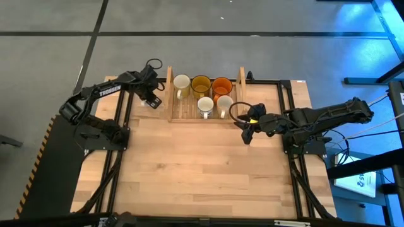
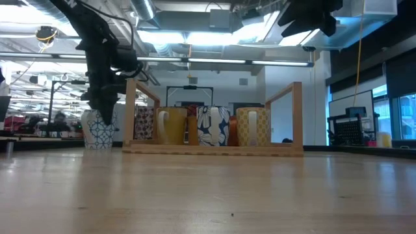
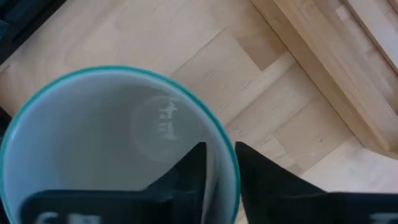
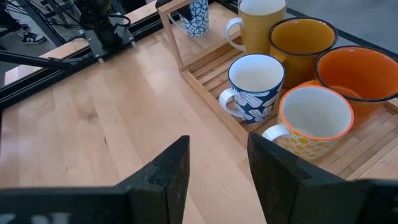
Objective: Place coffee mugs
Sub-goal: Put the patterned light blue mug on the shelf
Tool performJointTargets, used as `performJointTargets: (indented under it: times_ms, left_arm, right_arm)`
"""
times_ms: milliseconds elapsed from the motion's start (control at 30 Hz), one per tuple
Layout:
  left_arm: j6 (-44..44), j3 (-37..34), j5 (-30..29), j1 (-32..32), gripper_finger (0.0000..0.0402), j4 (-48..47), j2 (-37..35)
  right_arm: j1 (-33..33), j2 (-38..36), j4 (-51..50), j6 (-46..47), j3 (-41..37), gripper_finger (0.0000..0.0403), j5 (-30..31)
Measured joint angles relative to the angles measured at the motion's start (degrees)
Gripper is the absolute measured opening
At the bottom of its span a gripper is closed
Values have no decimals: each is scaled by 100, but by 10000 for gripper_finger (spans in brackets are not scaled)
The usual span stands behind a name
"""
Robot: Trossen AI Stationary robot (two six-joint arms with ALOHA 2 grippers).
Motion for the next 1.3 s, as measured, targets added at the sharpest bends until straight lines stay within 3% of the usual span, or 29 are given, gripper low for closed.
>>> performJointTargets:
  times_ms: [167, 333, 633, 967, 1300]
  left_arm:
    - [75, 2, 14, 0, 18, -15, -2]
    - [62, 1, -19, -65, 19, -176, -105]
    - [-171, 507, -226, -651, 18, -1416, -776]
    - [-763, 1022, -264, -1633, 18, -2289, -1374]
    - [-1471, 1440, -69, -3151, 18, -3099, -1471]
  right_arm:
    - [0, 0, 0, 2, 0, 149, 0]
    - [0, 0, -27, -15, 0, 149, -106]
    - [0, 0, -70, -32, 1, 149, -183]
    - [0, 0, -339, -37, 0, 149, -90]
    - [0, 0, -450, -37, 0, 149, -90]
